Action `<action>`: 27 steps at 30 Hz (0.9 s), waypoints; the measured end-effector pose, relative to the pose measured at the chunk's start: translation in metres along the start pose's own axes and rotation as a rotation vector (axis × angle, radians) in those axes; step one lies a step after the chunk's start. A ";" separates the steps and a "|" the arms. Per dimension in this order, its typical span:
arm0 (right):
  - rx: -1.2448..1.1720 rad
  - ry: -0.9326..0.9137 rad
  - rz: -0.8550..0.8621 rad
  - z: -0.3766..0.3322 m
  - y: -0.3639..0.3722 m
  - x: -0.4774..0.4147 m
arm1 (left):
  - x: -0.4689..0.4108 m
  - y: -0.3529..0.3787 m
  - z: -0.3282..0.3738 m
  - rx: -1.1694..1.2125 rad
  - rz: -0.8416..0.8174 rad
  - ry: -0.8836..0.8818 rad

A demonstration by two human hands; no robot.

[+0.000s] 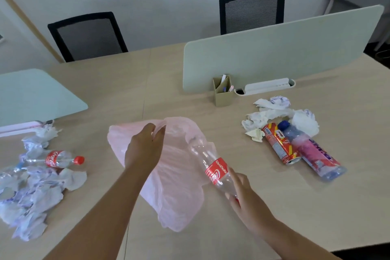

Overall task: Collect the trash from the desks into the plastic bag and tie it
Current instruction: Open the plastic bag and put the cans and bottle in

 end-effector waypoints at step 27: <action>0.638 0.498 0.188 0.125 -0.131 -0.084 | -0.024 0.101 0.060 0.067 -0.125 0.061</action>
Point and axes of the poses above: each hand's wrist, its own x-axis away from the middle knuckle, its own y-axis out of the palm, z = x × y, the point moved 1 cm from there along -x, towards the middle knuckle, and after that the axes turned 2 degrees about z, right-handed, at the moved point
